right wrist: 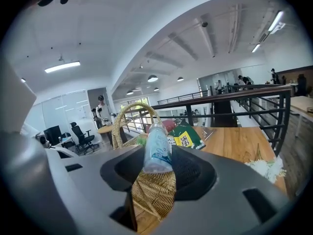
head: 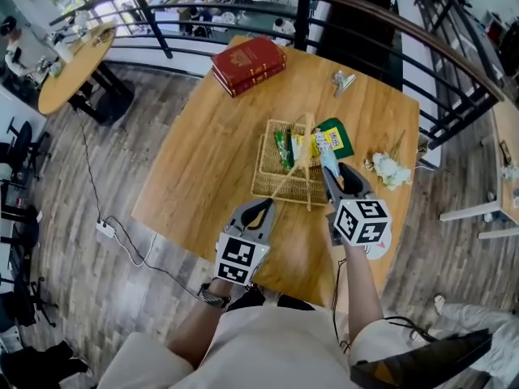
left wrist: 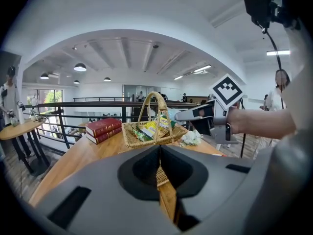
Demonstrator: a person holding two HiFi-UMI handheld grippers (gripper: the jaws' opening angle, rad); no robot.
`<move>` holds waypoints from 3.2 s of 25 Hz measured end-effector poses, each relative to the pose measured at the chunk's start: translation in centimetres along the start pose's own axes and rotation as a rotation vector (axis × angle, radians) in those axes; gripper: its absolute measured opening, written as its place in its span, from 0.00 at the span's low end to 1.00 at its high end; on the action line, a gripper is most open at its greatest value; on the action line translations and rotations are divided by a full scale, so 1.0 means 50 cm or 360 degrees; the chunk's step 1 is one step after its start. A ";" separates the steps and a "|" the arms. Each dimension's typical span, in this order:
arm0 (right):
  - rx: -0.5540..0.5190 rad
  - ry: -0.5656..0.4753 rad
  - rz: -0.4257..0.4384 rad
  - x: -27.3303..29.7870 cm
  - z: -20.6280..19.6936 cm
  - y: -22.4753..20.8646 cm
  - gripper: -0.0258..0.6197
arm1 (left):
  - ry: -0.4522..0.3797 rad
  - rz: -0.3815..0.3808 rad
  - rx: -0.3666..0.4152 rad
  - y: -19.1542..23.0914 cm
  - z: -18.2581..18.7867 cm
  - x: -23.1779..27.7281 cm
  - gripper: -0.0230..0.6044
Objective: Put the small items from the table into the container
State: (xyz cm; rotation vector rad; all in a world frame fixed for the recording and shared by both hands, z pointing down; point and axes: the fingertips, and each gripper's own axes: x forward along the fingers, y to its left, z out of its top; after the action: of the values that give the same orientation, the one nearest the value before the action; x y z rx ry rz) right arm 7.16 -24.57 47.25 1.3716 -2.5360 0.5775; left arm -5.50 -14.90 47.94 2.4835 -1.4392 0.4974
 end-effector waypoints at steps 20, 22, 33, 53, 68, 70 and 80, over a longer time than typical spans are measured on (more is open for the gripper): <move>-0.0135 0.0142 -0.0059 0.051 -0.030 -0.006 0.31 | 0.0020 -0.0040 -0.0014 0.025 -0.013 0.030 0.05; -0.0170 0.0151 -0.0067 0.050 -0.033 -0.005 0.31 | 0.0019 -0.0036 -0.0015 0.026 -0.013 0.027 0.05; -0.0210 0.0099 -0.0089 0.025 -0.013 0.016 0.31 | -0.0010 -0.0030 -0.0006 0.025 -0.008 0.006 0.05; -0.0243 -0.0039 -0.0187 -0.184 -0.007 0.063 0.14 | -0.0132 -0.0076 0.0129 -0.043 0.063 -0.036 0.05; -0.0257 -0.0242 -0.0283 -0.407 0.053 0.086 0.06 | -0.0316 -0.0233 0.0341 -0.188 0.166 -0.076 0.05; -0.0272 -0.0273 -0.0286 -0.436 0.062 0.095 0.06 | -0.0350 -0.0253 0.0363 -0.207 0.184 -0.083 0.05; -0.0314 -0.0392 -0.0317 -0.544 0.095 0.129 0.06 | -0.0516 -0.0299 0.0460 -0.277 0.264 -0.136 0.05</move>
State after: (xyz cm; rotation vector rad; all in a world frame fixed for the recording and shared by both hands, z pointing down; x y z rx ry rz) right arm 16.75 -2.85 31.76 1.6815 -2.5108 0.1245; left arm 5.71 -7.44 32.79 3.0095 -1.2938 0.2926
